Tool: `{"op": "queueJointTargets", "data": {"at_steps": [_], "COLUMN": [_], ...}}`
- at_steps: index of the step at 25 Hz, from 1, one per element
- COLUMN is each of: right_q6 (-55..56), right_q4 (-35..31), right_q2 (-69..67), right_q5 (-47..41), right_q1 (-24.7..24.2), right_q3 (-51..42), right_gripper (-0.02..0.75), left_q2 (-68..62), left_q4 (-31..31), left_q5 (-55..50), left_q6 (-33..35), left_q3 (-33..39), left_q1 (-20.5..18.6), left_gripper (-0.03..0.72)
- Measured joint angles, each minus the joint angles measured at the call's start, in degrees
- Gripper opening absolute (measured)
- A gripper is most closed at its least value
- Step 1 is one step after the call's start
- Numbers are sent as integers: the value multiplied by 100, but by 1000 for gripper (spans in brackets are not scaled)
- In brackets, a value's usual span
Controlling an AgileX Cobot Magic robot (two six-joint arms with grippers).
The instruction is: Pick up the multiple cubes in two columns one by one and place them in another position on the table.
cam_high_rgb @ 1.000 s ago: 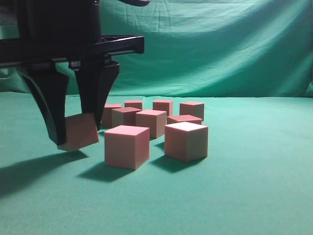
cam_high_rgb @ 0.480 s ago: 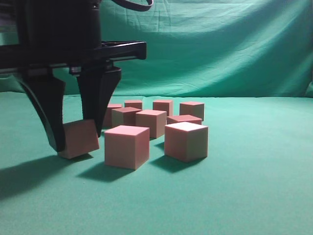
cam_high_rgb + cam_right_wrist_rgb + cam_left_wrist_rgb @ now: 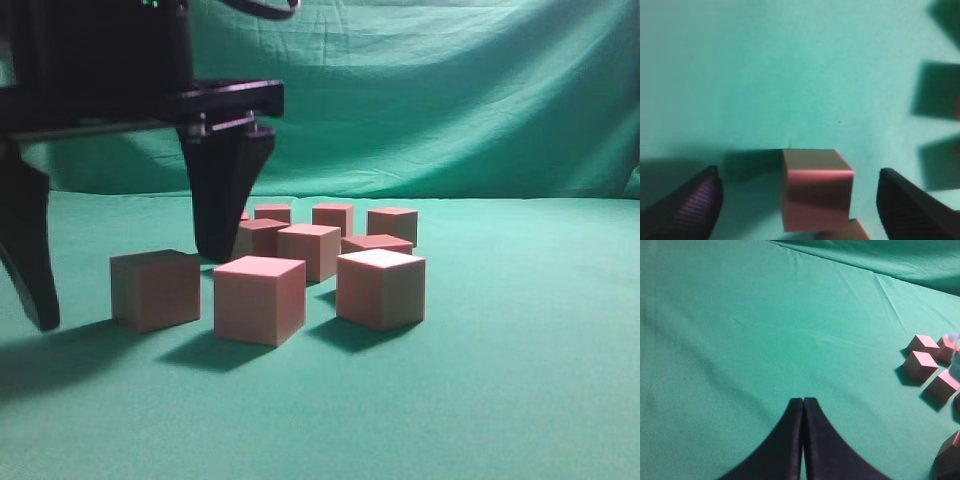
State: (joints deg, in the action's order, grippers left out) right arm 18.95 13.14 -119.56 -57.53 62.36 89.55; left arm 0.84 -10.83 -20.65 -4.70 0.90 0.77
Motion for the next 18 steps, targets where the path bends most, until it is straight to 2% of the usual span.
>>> {"op": "queueJointTargets", "data": {"at_steps": [4, 8, 9, 13, 15, 18], "right_q6": [-10, -10, -10, -10, -10, -10], "right_q4": [308, 484, 494, 494, 478, 247], "right_q2": [357, 790, 873, 1235, 1447, 1839], "right_q5": [12, -365, -557, -1215, -1318, -1369], "right_q1": [38, 38, 38, 38, 38, 38], "right_q3": [16, 431, 608, 1355, 1679, 2035], "right_gripper": [565, 565, 494, 294, 137, 33], "left_q2": [0, 0, 0, 0, 0, 0], "left_q4": [0, 0, 0, 0, 0, 0], "left_q5": [0, 0, 0, 0, 0, 0], "left_q6": [0, 0, 0, 0, 0, 0], "left_q3": [0, 0, 0, 0, 0, 0], "left_q1": [0, 0, 0, 0, 0, 0], "left_gripper": [0, 0, 0, 0, 0, 0]}}
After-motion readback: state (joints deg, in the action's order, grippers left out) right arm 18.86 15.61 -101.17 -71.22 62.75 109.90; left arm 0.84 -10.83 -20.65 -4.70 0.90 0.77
